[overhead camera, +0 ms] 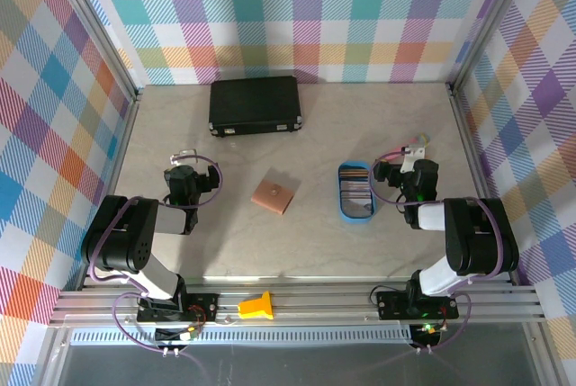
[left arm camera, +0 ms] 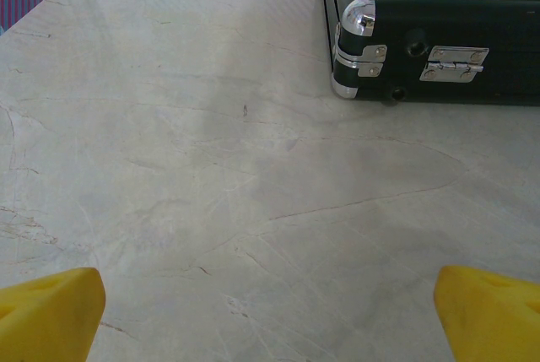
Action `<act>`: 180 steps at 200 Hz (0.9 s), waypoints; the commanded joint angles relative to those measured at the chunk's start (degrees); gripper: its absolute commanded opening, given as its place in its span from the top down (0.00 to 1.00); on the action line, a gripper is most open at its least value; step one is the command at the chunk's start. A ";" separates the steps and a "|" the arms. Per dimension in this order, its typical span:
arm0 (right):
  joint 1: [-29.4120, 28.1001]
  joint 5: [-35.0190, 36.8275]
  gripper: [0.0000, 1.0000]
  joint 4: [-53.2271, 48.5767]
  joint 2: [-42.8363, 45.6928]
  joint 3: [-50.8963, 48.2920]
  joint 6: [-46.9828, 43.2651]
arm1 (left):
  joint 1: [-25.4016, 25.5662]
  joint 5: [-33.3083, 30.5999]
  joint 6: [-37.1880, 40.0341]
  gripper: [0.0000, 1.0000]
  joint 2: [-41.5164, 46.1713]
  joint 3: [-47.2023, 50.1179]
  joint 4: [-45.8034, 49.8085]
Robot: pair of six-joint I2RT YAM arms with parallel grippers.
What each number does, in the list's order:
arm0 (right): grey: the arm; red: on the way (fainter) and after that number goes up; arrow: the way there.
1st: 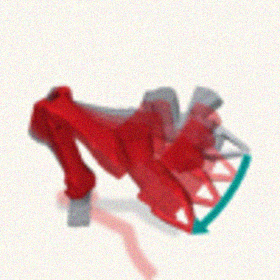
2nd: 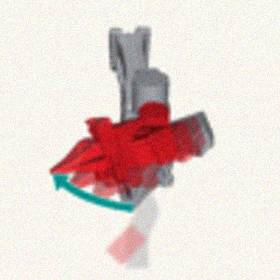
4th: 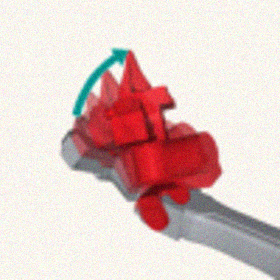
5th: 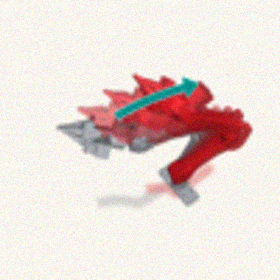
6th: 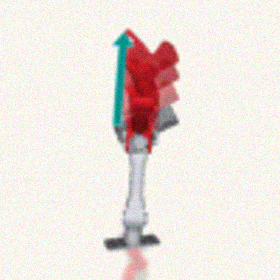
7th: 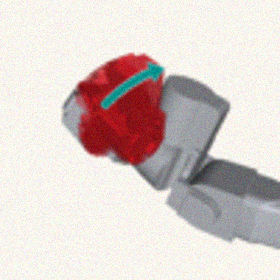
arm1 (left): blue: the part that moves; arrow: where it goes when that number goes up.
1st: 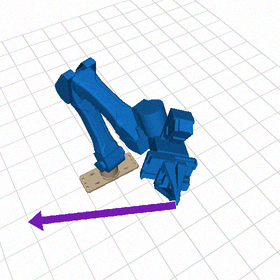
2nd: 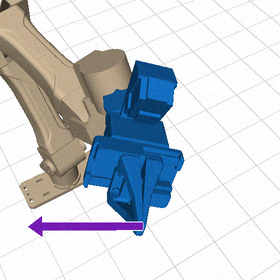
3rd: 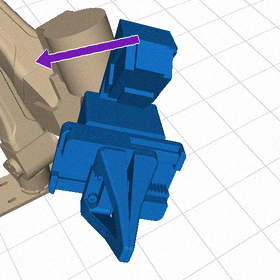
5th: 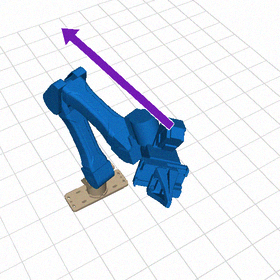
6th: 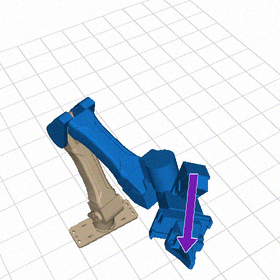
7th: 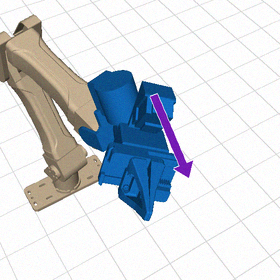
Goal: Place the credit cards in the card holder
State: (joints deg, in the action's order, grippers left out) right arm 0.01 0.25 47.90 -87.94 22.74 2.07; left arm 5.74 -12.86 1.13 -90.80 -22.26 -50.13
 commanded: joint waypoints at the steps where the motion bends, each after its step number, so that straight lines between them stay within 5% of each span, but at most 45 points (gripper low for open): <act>1: -0.30 0.12 0.01 0.24 -0.21 0.72 -0.87 | -0.20 0.98 0.29 0.00 -0.16 -0.50 -1.66; 113: -0.27 0.23 0.01 0.30 1.57 0.29 -0.85 | -0.39 -0.57 -0.15 0.00 1.08 0.00 -1.89; 149: -0.36 -4.59 0.03 -31.02 17.50 12.33 0.75 | -0.10 -5.00 -4.30 0.00 18.47 -2.97 16.12; 180: -2.19 -23.22 0.16 -45.51 14.98 26.37 6.43 | -0.07 7.56 -20.51 0.00 29.72 -11.95 37.89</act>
State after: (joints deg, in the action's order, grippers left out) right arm -0.23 -8.08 18.98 -71.24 40.32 3.97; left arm 5.69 -13.72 -5.89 -67.22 -27.16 -30.06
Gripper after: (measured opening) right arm 0.871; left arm 0.997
